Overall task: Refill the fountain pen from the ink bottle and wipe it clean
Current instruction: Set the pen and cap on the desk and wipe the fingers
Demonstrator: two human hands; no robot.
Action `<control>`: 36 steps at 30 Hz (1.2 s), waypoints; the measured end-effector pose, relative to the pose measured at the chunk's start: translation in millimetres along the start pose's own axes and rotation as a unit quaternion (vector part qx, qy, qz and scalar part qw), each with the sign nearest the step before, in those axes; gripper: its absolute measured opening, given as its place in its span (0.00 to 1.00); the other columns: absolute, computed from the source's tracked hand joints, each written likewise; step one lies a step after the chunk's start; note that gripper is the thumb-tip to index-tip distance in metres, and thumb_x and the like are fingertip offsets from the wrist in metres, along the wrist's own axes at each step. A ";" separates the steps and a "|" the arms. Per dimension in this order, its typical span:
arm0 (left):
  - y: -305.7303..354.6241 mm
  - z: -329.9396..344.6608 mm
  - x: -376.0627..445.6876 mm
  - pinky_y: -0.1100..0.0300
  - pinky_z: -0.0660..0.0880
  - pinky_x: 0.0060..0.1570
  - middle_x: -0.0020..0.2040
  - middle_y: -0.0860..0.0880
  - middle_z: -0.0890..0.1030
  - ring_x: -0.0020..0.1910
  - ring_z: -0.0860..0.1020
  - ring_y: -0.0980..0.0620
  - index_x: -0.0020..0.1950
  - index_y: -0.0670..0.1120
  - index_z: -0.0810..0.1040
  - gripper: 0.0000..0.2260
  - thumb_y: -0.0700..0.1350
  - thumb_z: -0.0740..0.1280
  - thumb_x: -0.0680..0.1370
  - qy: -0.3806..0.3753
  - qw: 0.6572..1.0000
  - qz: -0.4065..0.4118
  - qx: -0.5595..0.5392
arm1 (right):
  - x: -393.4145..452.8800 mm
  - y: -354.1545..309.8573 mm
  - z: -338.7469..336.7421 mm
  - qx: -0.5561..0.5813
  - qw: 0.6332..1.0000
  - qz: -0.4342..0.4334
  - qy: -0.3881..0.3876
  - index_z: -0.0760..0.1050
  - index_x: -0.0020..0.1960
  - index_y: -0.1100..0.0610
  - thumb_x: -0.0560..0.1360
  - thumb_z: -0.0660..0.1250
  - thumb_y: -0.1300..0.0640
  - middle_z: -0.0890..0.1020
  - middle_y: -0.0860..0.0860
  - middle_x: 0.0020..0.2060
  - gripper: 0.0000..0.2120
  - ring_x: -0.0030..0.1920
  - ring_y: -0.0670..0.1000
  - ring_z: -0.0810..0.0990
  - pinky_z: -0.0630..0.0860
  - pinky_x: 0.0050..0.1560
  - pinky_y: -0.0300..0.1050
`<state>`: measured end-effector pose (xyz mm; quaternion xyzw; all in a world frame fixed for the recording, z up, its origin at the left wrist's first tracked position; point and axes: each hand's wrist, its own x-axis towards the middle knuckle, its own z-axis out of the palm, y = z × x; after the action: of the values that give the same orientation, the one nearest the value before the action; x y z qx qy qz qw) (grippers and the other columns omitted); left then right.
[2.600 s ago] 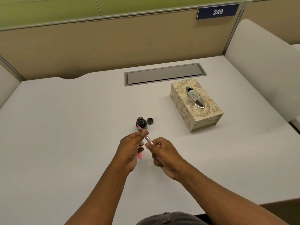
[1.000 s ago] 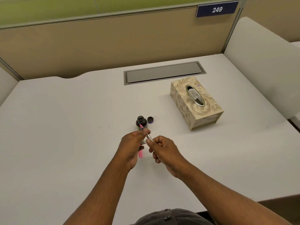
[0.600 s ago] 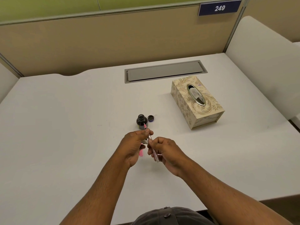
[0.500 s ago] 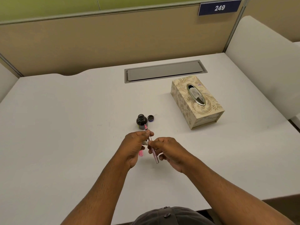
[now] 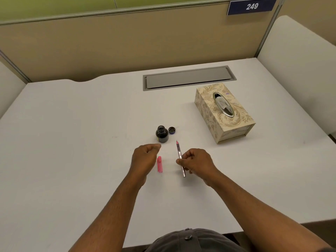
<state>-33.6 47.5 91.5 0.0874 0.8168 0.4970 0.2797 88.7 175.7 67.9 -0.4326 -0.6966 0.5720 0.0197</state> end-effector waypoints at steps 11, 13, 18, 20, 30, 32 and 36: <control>-48.9 -21.2 9.1 0.55 0.67 0.64 0.69 0.47 0.64 0.68 0.62 0.47 0.74 0.51 0.64 0.46 0.68 0.73 0.61 -0.067 0.857 0.051 0.508 | 12.5 12.1 27.2 -0.184 0.979 -0.014 0.083 0.79 0.42 0.55 0.69 0.74 0.52 0.82 0.49 0.37 0.08 0.37 0.47 0.78 0.70 0.35 0.39; -51.1 -20.4 9.0 0.55 0.67 0.63 0.68 0.47 0.64 0.67 0.63 0.47 0.73 0.50 0.64 0.44 0.67 0.73 0.63 -0.069 0.855 0.055 0.510 | 13.2 12.1 27.7 -0.190 0.978 -0.013 0.086 0.78 0.41 0.56 0.69 0.74 0.53 0.81 0.49 0.36 0.08 0.35 0.46 0.77 0.69 0.33 0.39; -50.5 -19.2 10.5 0.55 0.67 0.63 0.68 0.47 0.64 0.67 0.63 0.46 0.72 0.49 0.65 0.42 0.66 0.73 0.64 -0.067 0.855 0.058 0.511 | 16.6 11.3 27.6 -0.197 0.976 -0.012 0.089 0.77 0.40 0.55 0.69 0.75 0.53 0.81 0.50 0.36 0.08 0.34 0.46 0.76 0.68 0.31 0.38; -50.2 -18.8 10.9 0.55 0.67 0.63 0.68 0.47 0.64 0.67 0.63 0.47 0.72 0.49 0.66 0.42 0.66 0.73 0.64 -0.068 0.856 0.057 0.510 | 17.8 11.6 28.1 -0.203 0.975 -0.012 0.089 0.77 0.40 0.55 0.68 0.75 0.53 0.81 0.50 0.36 0.09 0.35 0.47 0.77 0.70 0.34 0.39; -50.1 -18.3 9.5 0.55 0.67 0.63 0.68 0.47 0.65 0.67 0.63 0.47 0.72 0.49 0.66 0.42 0.66 0.73 0.64 -0.066 0.860 0.058 0.502 | 17.8 13.2 29.2 -0.215 0.972 -0.018 0.088 0.74 0.38 0.55 0.68 0.75 0.52 0.82 0.50 0.36 0.10 0.36 0.49 0.78 0.70 0.34 0.40; -49.7 -18.1 9.2 0.55 0.67 0.63 0.68 0.47 0.64 0.67 0.63 0.47 0.72 0.49 0.65 0.42 0.66 0.73 0.64 -0.067 0.859 0.057 0.505 | 17.6 13.2 29.1 -0.218 0.972 -0.018 0.090 0.75 0.39 0.56 0.68 0.75 0.52 0.82 0.51 0.37 0.11 0.36 0.49 0.79 0.72 0.35 0.40; -49.0 -17.7 9.4 0.55 0.66 0.64 0.69 0.47 0.64 0.68 0.63 0.46 0.73 0.49 0.65 0.42 0.66 0.72 0.64 -0.064 0.853 0.057 0.515 | 16.4 13.0 28.9 -0.221 0.971 -0.021 0.094 0.74 0.39 0.55 0.69 0.75 0.50 0.80 0.50 0.36 0.13 0.34 0.48 0.76 0.69 0.33 0.40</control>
<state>-44.4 13.9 52.1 0.2967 0.9298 0.0140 0.2173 70.9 163.0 39.6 -0.4628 -0.8098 0.3606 0.0012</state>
